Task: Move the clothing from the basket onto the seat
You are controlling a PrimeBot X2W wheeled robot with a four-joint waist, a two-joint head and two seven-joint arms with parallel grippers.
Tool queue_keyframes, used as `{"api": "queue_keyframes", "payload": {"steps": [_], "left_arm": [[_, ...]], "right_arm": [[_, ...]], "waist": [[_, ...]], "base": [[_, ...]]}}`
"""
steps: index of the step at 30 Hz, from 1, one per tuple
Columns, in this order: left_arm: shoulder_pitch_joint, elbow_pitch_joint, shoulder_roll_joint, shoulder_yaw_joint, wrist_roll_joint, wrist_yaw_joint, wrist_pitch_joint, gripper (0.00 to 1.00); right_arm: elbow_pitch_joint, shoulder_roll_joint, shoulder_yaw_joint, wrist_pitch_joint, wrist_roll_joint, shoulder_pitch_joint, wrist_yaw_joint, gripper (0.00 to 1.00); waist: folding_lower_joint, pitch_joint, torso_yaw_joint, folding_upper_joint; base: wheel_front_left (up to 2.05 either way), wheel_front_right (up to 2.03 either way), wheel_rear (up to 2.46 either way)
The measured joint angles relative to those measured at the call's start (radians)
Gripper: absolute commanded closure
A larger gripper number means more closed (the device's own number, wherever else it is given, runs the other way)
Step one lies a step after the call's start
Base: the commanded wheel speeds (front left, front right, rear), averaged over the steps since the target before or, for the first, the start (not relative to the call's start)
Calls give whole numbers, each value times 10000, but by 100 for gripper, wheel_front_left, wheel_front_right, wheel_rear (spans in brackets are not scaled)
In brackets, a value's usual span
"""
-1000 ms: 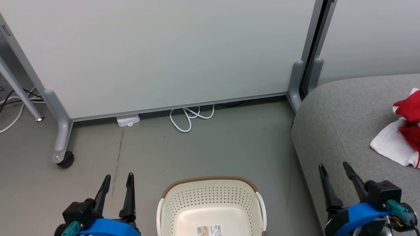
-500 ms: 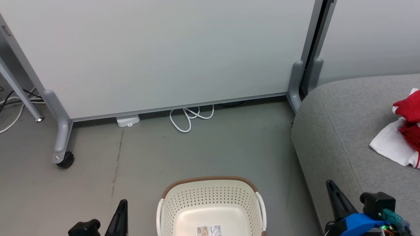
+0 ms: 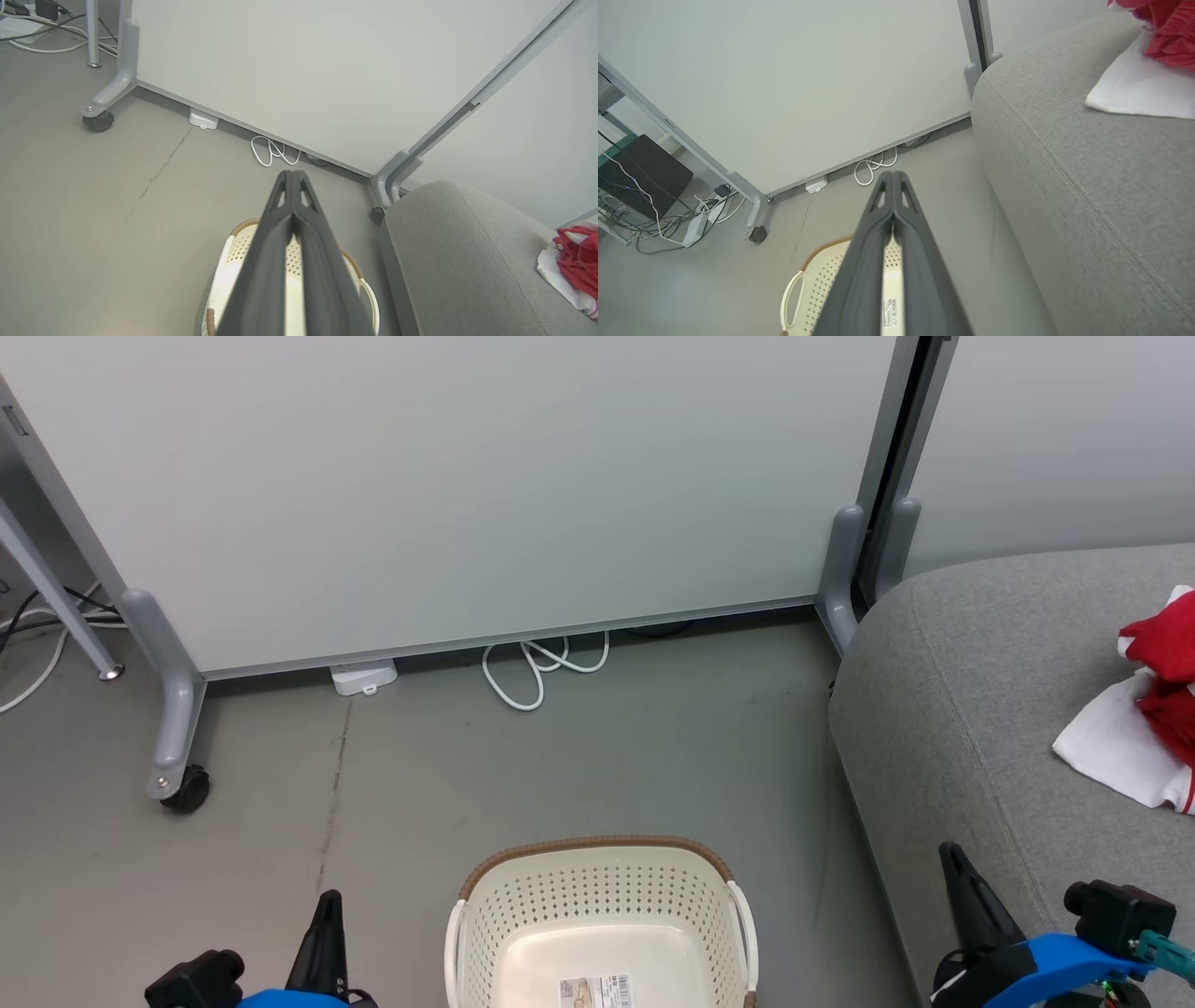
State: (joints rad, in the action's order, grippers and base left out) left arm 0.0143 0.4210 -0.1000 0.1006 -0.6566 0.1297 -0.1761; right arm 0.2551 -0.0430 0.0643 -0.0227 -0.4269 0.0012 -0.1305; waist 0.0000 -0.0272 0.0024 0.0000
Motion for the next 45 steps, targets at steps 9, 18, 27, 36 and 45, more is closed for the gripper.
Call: {"api": "queue_keyframes", "payload": {"steps": [9,18,27,36,45], "left_arm": [[-168,-215,63,-280,-1223,0,389,100],[-275,-408,100,-550,-2336,0,709,100],[-396,-610,150,-767,-3321,0,1030,100],[-534,-769,205,-953,-4253,0,1312,100],[-619,-932,268,-1174,-5083,0,1557,100]], "right_arm": [[-17,0,61,146,-1513,-109,0,100],[-27,-2,107,316,-2895,-193,0,100],[-36,-4,163,479,-4142,-324,0,100],[-44,-4,211,585,-5269,-430,0,100],[-52,-8,257,723,-6301,-555,2,100]], "waist": [[0,25,-2,0],[0,50,-4,0],[1,75,-6,0],[0,101,-8,0],[1,125,-10,1]], "base": [[0,0,0],[0,0,0],[0,0,0],[0,0,0],[0,0,0]]}}
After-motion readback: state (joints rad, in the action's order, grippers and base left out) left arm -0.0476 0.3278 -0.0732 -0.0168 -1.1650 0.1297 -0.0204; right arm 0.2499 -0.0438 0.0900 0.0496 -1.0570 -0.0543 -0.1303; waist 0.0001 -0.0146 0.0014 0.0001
